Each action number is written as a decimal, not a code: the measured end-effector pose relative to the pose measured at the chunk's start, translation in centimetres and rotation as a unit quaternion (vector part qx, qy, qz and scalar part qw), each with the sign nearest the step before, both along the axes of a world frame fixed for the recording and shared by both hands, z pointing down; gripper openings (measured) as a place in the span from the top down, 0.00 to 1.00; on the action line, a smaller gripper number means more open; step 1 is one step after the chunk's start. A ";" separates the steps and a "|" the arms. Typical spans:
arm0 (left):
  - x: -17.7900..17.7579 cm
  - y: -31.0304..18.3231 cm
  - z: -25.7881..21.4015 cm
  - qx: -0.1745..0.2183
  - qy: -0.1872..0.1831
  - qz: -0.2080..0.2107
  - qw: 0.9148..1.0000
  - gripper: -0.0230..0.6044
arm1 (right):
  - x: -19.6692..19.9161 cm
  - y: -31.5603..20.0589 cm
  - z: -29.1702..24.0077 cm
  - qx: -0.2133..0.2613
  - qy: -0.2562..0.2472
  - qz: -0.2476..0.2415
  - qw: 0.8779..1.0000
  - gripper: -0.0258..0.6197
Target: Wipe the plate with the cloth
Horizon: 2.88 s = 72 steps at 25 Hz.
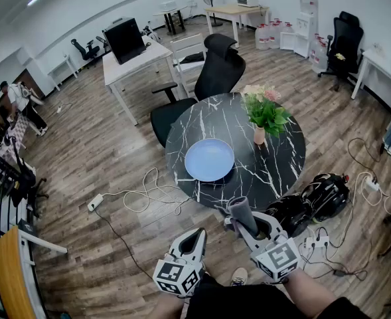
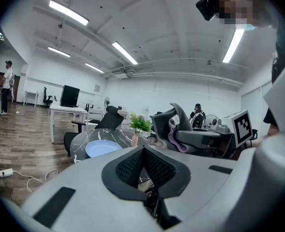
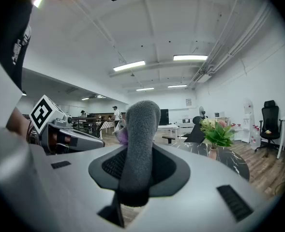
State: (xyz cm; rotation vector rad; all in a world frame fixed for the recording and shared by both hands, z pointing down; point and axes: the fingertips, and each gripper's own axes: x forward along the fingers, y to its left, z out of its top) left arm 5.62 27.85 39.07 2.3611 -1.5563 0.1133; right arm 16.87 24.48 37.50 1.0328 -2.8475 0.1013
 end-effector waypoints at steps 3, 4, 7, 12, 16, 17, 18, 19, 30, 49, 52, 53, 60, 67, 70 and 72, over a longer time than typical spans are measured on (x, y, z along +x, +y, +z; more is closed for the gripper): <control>-0.1 0.1 -0.1 -0.001 0.000 -0.001 1.000 0.93 | -0.1 0.1 -0.1 -0.001 0.001 0.000 1.000 0.79; -0.1 0.2 -0.1 -0.001 0.000 -0.001 1.000 0.93 | -0.1 0.1 -0.1 -0.001 -0.001 0.000 1.000 0.79; 0.0 0.2 0.0 0.000 0.000 -0.002 1.000 0.93 | 0.0 0.0 -0.2 -0.007 -0.019 -0.004 1.000 0.79; -0.5 -0.1 0.2 -0.005 -0.005 -0.014 1.000 0.93 | 0.0 -0.3 -0.2 -0.014 -0.027 -0.008 0.999 0.79; -0.8 -0.8 0.2 -0.007 -0.006 -0.028 1.000 0.93 | 0.2 -0.9 -0.3 -0.013 -0.028 -0.010 0.999 0.79; -1.0 -0.9 0.2 -0.008 -0.004 -0.030 1.000 0.93 | 0.2 -1.1 -0.2 -0.014 -0.027 -0.010 1.000 0.79; -1.1 -1.0 0.3 -0.009 -0.001 -0.033 0.999 0.93 | 0.2 -1.2 -0.2 -0.014 -0.026 -0.010 1.000 0.79; -1.3 -1.1 0.3 -0.011 0.003 -0.035 0.999 0.93 | 0.2 -1.4 -0.1 -0.014 -0.025 -0.010 1.000 0.79; -2.8 -3.7 1.2 -0.022 0.011 -0.040 0.999 0.93 | -0.6 -3.9 0.2 -0.021 -0.023 -0.003 1.000 0.79; -12.0 -17.0 5.1 -0.070 0.027 -0.001 0.997 0.93 | -8.4 -16.5 2.5 -0.054 -0.009 0.059 0.997 0.79; -13.5 -19.2 6.6 -0.090 0.032 0.014 0.995 0.93 | -9.9 -18.8 3.2 -0.065 -0.003 0.074 0.995 0.79; -14.0 -20.0 7.0 -0.096 0.032 0.019 0.995 0.93 | -10.3 -19.5 3.4 -0.069 -0.001 0.080 0.994 0.79; -16.5 -25.1 11.5 -0.172 0.070 0.055 0.981 0.80 | -13.0 -24.0 5.0 -0.095 0.011 0.122 0.988 0.79; -17.2 -29.1 17.1 -0.241 0.064 0.092 0.964 0.72 | -14.1 -27.3 7.6 -0.126 0.017 0.172 0.977 0.79; -17.1 -30.5 18.8 -0.259 0.060 0.103 0.958 0.72 | -14.7 -28.2 9.0 -0.145 0.021 0.189 0.971 0.79; -17.1 -31.5 19.8 -0.270 0.057 0.107 0.955 0.72 | -15.2 -28.7 9.8 -0.156 0.024 0.197 0.968 0.79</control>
